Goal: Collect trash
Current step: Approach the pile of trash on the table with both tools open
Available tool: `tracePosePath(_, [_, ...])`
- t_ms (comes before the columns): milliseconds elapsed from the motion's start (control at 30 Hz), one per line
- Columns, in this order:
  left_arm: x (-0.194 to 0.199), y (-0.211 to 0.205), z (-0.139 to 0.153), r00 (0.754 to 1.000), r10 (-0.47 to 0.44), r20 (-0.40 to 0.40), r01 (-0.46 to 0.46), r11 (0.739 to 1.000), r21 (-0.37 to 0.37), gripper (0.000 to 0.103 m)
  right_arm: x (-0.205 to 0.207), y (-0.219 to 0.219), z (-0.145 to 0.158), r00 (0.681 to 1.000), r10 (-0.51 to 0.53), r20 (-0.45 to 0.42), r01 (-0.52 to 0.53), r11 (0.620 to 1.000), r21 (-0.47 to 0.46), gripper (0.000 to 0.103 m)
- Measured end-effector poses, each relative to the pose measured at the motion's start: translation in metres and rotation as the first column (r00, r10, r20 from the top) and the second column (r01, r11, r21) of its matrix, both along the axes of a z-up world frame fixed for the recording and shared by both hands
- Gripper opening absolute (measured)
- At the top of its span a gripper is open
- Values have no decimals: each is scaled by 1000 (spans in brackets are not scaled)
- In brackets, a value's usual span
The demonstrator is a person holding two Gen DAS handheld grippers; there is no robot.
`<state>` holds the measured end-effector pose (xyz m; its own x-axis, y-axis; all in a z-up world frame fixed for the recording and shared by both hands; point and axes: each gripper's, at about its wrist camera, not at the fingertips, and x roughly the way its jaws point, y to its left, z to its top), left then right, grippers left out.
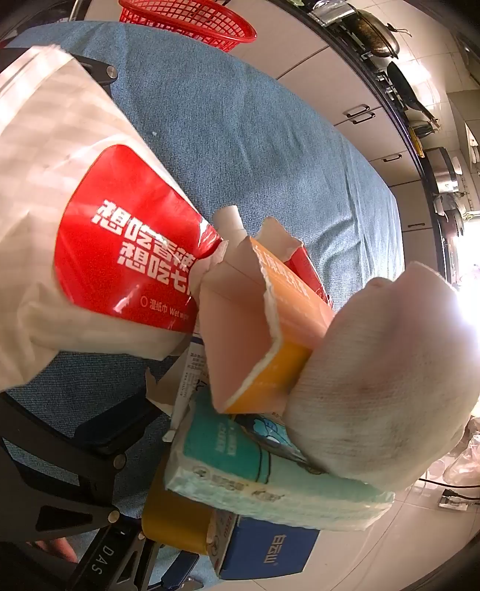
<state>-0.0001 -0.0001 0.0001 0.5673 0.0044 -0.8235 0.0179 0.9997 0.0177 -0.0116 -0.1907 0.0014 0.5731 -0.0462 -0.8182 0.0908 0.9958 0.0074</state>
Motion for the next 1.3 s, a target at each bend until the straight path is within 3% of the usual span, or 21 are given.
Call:
tracePosePath(267, [-21, -2, 3, 1000, 3, 0, -3, 1000, 13, 103, -2, 0, 1, 1000, 20, -7, -20, 1000, -1, 103])
tracePosePath(400, [-58, 3, 17, 997, -8, 82, 4, 999, 43, 103, -14, -4, 5, 1000, 13, -26, -13, 1000, 2, 103])
tracePosePath(600, [-101, 19, 37, 988, -7, 152, 2, 999, 34, 103, -68, 0, 24, 995, 59, 80, -59, 998, 2, 103])
tracePosePath(800, [-119, 31, 41, 977, 10, 214, -18, 999, 34, 103, -118, 18, 49, 978, 88, 188, -82, 996, -39, 103])
tracePosePath(1067, [-156, 40, 45, 963, 28, 267, -36, 999, 24, 103, -165, 38, 56, 960, 113, 255, -98, 993, -70, 95])
tracePosePath(1300, [-170, 35, 49, 955, 27, 297, -36, 999, 23, 103, -188, 40, 65, 947, 144, 286, -129, 989, -73, 94])
